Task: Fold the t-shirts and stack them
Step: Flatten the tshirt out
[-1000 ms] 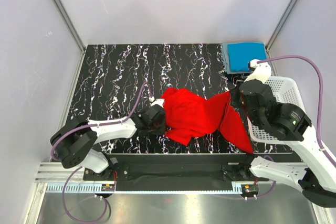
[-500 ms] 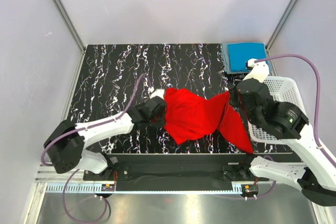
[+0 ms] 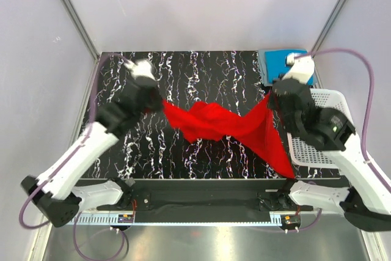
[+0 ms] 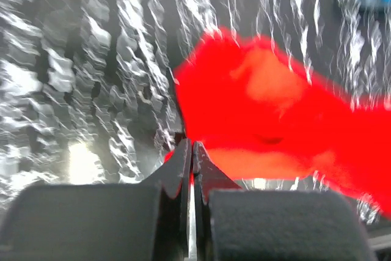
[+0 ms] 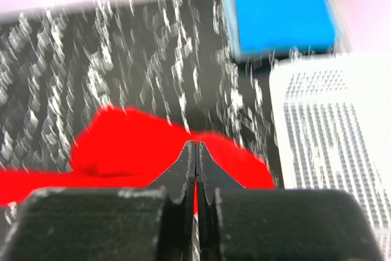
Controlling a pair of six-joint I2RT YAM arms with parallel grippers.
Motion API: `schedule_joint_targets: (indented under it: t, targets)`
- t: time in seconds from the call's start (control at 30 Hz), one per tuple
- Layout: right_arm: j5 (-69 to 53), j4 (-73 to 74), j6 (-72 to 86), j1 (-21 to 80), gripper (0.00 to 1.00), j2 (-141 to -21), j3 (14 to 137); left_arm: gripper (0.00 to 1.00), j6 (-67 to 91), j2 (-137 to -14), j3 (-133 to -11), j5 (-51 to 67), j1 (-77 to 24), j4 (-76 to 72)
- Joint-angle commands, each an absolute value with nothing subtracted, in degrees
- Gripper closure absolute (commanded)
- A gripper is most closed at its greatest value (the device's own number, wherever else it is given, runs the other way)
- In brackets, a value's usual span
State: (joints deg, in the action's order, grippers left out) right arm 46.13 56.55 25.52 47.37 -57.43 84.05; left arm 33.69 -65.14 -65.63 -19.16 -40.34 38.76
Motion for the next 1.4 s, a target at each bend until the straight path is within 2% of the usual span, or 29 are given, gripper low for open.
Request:
schedule_joint_targets:
  t: [0.0, 0.13, 0.2, 0.3, 0.43, 0.7, 0.87, 0.93, 1.03, 1.17, 1.2, 1.3, 1.37]
  targets:
    - [52.12, 52.9, 18.82, 46.49, 1.0, -62.99, 98.67, 1.0, 27.87, -59.77, -84.82, -27.05, -35.78, 47.77]
    - [47.83, 54.93, 15.65, 46.49, 1.0, -66.79, 116.05, 1.0, 24.35, -59.94, -103.41, -27.78, -35.68, 53.25]
    - [43.53, 54.06, 14.68, 46.58, 1.0, -66.19, 119.52, 1.0, 24.08, -60.21, -111.4, -25.24, -35.68, 54.75]
    - [34.12, 51.69, 15.81, 46.58, 1.0, -62.77, 120.15, 1.0, 25.66, -59.24, -115.3, -18.49, -35.68, 54.75]
    - [29.81, 54.23, 19.16, 46.58, 1.0, -60.91, 119.1, 1.0, 28.47, -56.78, -114.0, -16.43, -35.68, 55.55]
    - [28.83, 55.64, 17.5, 46.5, 1.0, -63.36, 116.02, 1.0, 24.7, -54.05, -110.83, -26.09, -35.68, 54.76]
    - [38.3, 52.39, 11.53, 46.58, 1.0, -69.85, 116.02, 1.0, 19.78, -58.35, -107.85, -35.48, -35.68, 50.2]
    - [42.78, 49.41, 9.33, 46.23, 1.0, -72.85, 116.1, 1.0, 19.51, -62.98, -107.58, -35.77, -34.9, 49.14]
    - [41.41, 45.97, 5.89, 41.34, 1.0, -80.31, 120.03, 1.0, 22.31, -70.97, -110.64, -26.05, -28.59, 47.55]
    - [30.78, 48.07, 8.69, 30.17, 1.0, -94.72, 132.33, 1.0, 29.6, -80.23, -114.95, -6.74, -15.85, 43.87]
    - [28.59, 48.77, 9.48, 27.97, 1.0, -97.27, 138.54, 1.0, 31.19, -81.81, -115.66, -4.24, -11.21, 42.64]
    - [20.58, 50.27, 12.12, 21.81, 1.0, -106.59, 151.37, 1.0, 35.68, -88.75, -122.23, -0.35, -5.73, 39.64]
    - [15.66, 48.27, 13.79, 19.09, 1.0, -110.28, 155.46, 1.0, 37.52, -93.68, -130.14, 3.84, -4.14, 38.68]
